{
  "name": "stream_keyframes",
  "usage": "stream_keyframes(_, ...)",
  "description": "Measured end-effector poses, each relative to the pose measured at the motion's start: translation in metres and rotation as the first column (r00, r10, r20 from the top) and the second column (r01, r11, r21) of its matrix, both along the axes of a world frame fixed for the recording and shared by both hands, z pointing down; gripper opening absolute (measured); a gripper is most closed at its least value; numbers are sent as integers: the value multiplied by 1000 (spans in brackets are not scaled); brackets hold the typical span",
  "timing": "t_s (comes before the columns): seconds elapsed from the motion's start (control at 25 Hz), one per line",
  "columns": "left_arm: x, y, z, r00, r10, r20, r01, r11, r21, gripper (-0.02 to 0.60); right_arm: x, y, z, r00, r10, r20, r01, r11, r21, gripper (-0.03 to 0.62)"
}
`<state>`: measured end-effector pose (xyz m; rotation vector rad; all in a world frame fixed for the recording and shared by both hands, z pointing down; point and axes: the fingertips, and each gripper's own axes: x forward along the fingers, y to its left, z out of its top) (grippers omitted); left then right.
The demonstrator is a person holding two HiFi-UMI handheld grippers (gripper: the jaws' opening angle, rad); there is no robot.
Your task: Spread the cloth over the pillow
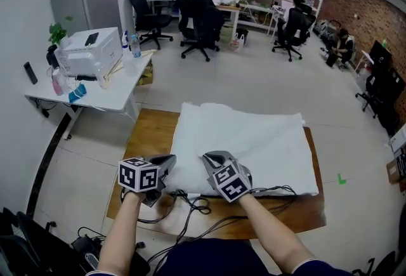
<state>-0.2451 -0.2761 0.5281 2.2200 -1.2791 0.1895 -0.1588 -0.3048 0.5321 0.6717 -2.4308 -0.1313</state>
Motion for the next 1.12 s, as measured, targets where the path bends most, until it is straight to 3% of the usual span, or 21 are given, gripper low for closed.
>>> stream_keyframes(0.28,11,-9,1,1000,23,4,-23,1000,-7,2,39,-37,-40,979,129,159,-130,991,-1,17)
stream_keyframes(0.52,42,-20,2,997,75,4,-75,997,-20,2,108,-81,-77,922,290,258,-304,953,16,17)
stream_keyframes(0.84,84,-34,-1,989,147,22,-146,988,-42,2,230,-122,-82,792,510,336,-529,848,-40,15)
stream_keyframes(1.12,131,-50,5,976,209,61,-204,976,-81,2,323,-134,-45,683,657,319,-661,742,-112,15)
